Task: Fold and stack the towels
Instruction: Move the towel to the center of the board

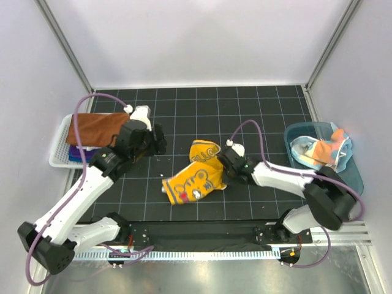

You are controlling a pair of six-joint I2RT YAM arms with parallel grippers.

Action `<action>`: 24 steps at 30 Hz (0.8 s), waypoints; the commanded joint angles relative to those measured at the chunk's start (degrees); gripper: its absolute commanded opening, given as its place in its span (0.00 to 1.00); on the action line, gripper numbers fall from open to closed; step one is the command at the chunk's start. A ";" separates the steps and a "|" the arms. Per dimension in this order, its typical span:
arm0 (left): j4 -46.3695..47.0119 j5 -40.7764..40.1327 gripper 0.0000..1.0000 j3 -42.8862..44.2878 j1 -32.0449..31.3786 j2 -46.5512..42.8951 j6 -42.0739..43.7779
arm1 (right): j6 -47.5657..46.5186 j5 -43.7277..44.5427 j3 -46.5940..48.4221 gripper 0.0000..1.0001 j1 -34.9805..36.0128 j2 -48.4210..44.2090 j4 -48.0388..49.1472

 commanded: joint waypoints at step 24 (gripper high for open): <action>12.95 11.36 0.63 3.66 0.10 35.64 -8.83 | -12.96 1.94 27.87 0.46 -12.43 16.33 1.36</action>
